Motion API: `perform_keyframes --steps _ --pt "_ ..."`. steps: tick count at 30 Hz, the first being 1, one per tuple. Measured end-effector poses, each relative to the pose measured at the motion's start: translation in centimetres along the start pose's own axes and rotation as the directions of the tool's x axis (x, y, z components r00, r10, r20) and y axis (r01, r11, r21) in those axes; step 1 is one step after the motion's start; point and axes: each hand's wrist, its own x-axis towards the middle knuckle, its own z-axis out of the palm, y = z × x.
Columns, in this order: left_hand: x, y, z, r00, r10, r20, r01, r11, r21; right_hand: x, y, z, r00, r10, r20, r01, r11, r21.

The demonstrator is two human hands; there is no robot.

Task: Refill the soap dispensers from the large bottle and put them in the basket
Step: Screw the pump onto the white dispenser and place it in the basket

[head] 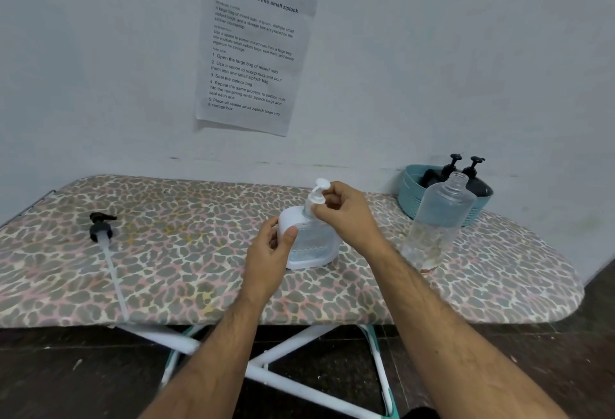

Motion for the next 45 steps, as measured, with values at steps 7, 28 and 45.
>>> perform_keyframes --steps 7,28,45 --pt "-0.2 0.1 0.0 1.000 -0.002 0.000 0.002 1.000 -0.007 0.4 -0.3 -0.3 0.999 0.033 0.035 -0.027 0.987 -0.158" --pt "-0.3 0.5 -0.1 1.000 0.001 0.028 0.001 0.998 -0.070 1.1 -2.3 -0.4 0.995 0.097 0.012 -0.078 0.864 -0.498" --pt "-0.4 0.8 0.1 1.000 -0.021 0.002 0.022 0.998 -0.067 0.7 -2.1 -0.9 0.991 0.116 0.063 -0.096 0.960 -0.263"
